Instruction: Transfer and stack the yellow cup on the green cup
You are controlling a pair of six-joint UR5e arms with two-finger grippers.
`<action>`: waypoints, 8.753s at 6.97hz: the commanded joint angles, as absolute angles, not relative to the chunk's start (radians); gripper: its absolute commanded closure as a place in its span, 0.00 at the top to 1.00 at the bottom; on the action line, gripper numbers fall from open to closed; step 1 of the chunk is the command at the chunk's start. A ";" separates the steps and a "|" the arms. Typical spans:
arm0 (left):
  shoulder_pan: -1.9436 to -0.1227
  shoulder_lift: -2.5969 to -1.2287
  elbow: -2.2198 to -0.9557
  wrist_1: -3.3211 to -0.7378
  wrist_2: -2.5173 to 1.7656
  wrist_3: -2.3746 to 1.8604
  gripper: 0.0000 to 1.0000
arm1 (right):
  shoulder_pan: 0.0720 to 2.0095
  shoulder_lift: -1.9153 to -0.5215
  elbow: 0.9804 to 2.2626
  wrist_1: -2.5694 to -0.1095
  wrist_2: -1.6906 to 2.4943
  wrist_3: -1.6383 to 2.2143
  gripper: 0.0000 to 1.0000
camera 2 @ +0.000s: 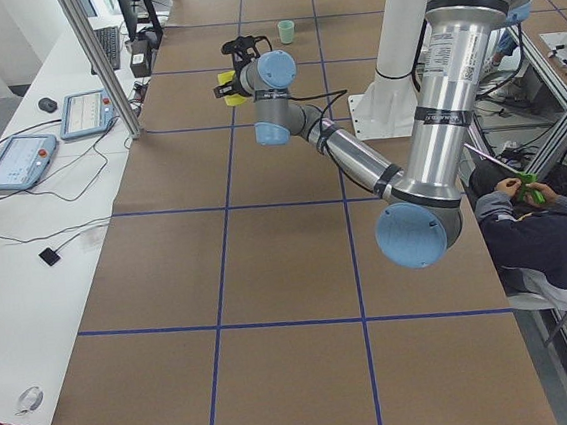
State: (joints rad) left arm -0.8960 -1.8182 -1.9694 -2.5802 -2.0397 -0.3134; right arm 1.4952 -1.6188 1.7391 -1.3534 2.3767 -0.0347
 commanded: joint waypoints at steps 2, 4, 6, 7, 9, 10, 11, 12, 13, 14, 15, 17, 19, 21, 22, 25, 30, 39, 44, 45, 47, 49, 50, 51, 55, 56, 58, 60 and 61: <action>-0.689 -1.874 -1.884 -2.698 -2.027 -0.282 0.11 | 1.415 -1.481 1.755 -1.351 2.427 0.237 1.00; -0.597 -1.966 -1.788 -2.717 -2.025 -0.213 0.12 | 1.311 -1.378 1.805 -1.350 2.425 0.485 1.00; -0.588 -2.029 -1.645 -2.840 -2.025 -0.215 0.15 | 1.186 -1.284 1.903 -1.350 2.424 0.782 1.00; -0.586 -2.031 -1.619 -2.873 -2.023 -0.215 0.15 | 1.130 -1.237 1.943 -1.350 2.421 0.902 1.00; -0.580 -2.034 -1.617 -2.873 -2.011 -0.216 0.17 | 1.028 -1.134 1.962 -1.335 2.413 1.049 1.00; -0.566 -2.034 -1.614 -2.873 -1.981 -0.216 0.18 | 0.984 -1.121 1.962 -1.243 2.411 1.122 1.00; -0.555 -2.034 -1.614 -2.876 -1.967 -0.218 0.18 | 0.932 -1.121 1.960 -1.156 2.370 1.197 1.00; -0.554 -2.036 -1.615 -2.885 -1.965 -0.219 0.19 | 0.864 -1.096 1.959 -1.134 2.299 1.263 1.00; -0.549 -2.034 -1.614 -2.898 -1.965 -0.219 0.20 | 0.797 -1.059 1.950 -1.146 2.245 1.317 0.99; -0.549 -2.036 -1.615 -2.899 -1.965 -0.219 0.20 | 0.761 -1.033 1.941 -1.181 2.223 1.347 0.99; -0.546 -2.034 -1.617 -2.907 -1.962 -0.222 0.22 | 0.746 -0.993 1.933 -1.254 2.221 1.353 0.99; -0.545 -2.034 -1.618 -2.921 -1.962 -0.222 0.26 | 0.677 -0.965 1.915 -1.279 2.189 1.336 0.99; -0.545 -2.036 -1.618 -2.921 -1.962 -0.222 0.28 | 0.632 -0.934 1.872 -1.281 2.166 1.335 0.99; -0.545 -2.036 -1.617 -2.921 -1.962 -0.222 0.29 | 0.609 -0.937 1.870 -1.284 2.145 1.335 0.99; -0.545 -2.034 -1.617 -2.921 -1.962 -0.222 0.29 | 0.598 -0.937 1.870 -1.298 2.129 1.325 0.99; -0.545 -2.034 -1.614 -2.921 -1.962 -0.221 0.32 | 0.574 -0.933 1.870 -1.298 2.076 1.307 0.80; -0.545 -2.034 -1.609 -2.921 -1.962 -0.221 0.34 | 0.560 -0.900 1.842 -1.298 2.072 1.282 0.34; -0.543 -2.034 -1.611 -2.919 -1.962 -0.221 0.99 | 0.566 -0.922 1.845 -1.305 2.046 1.267 0.00; -0.543 -2.034 -1.585 -2.911 -1.868 -0.222 0.99 | 0.671 -0.978 1.858 -1.319 2.037 1.267 0.00; -0.543 -2.034 -1.585 -2.910 -1.865 -0.229 0.99 | 0.710 -0.997 1.856 -1.319 2.040 1.264 0.00; -0.543 -2.023 -1.582 -2.904 -1.763 -0.235 0.99 | 0.790 -1.025 1.855 -1.377 2.051 1.135 0.00; -0.548 -2.000 -1.574 -2.878 -1.656 -0.236 0.99 | 0.909 -1.075 1.856 -1.431 2.097 0.995 0.00; -0.548 -1.970 -1.563 -2.861 -1.558 -0.236 0.99 | 0.967 -1.107 1.855 -1.445 2.136 0.914 0.00; -0.552 -1.950 -1.557 -2.841 -1.549 -0.236 1.00 | 1.015 -1.141 1.855 -1.448 2.147 0.847 0.00; -0.708 -1.916 -1.545 -2.543 -1.551 -0.276 1.00 | 1.185 -1.253 1.845 -1.453 2.217 0.642 0.00; -0.756 -1.905 -1.549 -2.414 -1.558 -0.276 1.00 | 1.215 -1.282 1.844 -1.453 2.226 0.591 0.00; -0.826 -1.905 -1.555 -2.158 -1.560 -0.264 0.99 | 1.264 -1.339 1.845 -1.451 2.241 0.520 0.00; -0.929 -1.907 -1.555 -1.992 -1.650 -0.138 1.00 | 1.327 -1.402 1.844 -1.451 2.285 0.423 0.00; -1.004 -1.904 -1.551 -1.939 -1.698 0.002 1.00 | 1.353 -1.428 1.844 -1.451 2.302 0.373 0.00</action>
State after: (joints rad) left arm -0.9221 -1.9058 -1.5538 -2.0176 -1.6388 -0.1368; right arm 1.3169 -1.3923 1.8440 -1.4513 2.2784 0.4369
